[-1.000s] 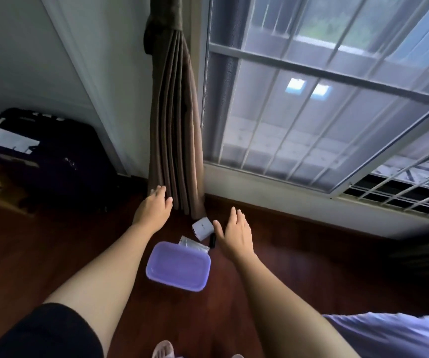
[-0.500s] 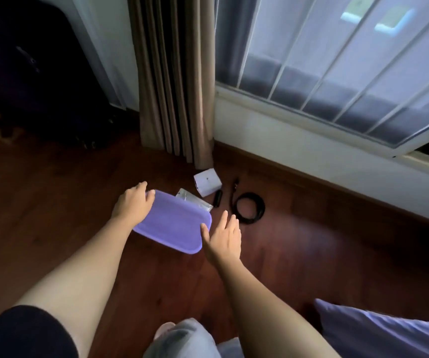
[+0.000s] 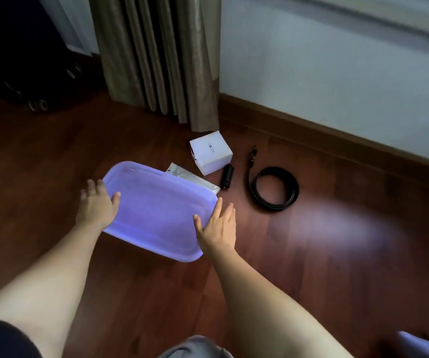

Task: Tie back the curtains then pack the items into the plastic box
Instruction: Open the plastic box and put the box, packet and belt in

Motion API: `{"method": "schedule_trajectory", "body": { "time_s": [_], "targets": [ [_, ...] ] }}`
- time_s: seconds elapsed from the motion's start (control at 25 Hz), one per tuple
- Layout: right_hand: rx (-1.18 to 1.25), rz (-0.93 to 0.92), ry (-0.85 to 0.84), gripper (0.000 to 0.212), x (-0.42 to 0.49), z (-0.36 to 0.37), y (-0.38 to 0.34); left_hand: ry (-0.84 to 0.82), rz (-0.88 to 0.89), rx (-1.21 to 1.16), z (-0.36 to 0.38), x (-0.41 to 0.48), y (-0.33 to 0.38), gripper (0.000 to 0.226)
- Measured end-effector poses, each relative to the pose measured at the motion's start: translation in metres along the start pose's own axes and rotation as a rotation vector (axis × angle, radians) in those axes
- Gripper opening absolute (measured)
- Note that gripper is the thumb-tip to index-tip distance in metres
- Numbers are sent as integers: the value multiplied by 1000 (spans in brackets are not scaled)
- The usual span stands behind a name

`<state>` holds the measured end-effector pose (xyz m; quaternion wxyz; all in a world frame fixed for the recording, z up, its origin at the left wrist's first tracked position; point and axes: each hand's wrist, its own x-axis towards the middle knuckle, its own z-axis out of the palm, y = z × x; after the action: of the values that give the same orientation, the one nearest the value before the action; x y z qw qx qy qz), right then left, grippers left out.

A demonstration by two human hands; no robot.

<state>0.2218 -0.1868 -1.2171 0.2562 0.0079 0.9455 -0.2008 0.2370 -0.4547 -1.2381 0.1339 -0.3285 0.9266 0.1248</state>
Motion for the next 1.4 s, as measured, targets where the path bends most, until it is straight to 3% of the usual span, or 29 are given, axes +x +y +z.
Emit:
{"method": "schedule_trajectory", "body": {
  "time_s": [0.16,0.28,0.48,0.68,1.04,1.12,1.16,1.24,1.36,1.4],
  "targets": [
    [246,34,-170,86,18,25,9,-25,-121,-157,28,23,-18,73],
    [398,49,-190,84,15,24,17,14,-187,-195,24,26,-22,69],
    [318,49,-228,92,-6,-16,76,-151,-136,-119,14,-22,7,57],
    [140,31,-183,92,-7,-57,178,-301,76,-147,41,-71,72,53],
    [124,-21,73,79,-19,-49,262,-258,222,-169,82,-86,119,48],
    [223,4,78,79,-26,-45,267,-139,249,-112,83,-96,127,54],
    [310,15,74,77,-29,-44,270,-30,316,-110,86,-106,133,56],
    [522,2,67,72,-38,-41,274,155,629,-180,99,-135,151,54],
    [713,-18,13,77,-56,-36,284,199,1228,-27,143,-191,177,63],
    [684,-24,-13,72,-61,-34,288,181,1321,110,157,-204,183,71]
  ]
}}
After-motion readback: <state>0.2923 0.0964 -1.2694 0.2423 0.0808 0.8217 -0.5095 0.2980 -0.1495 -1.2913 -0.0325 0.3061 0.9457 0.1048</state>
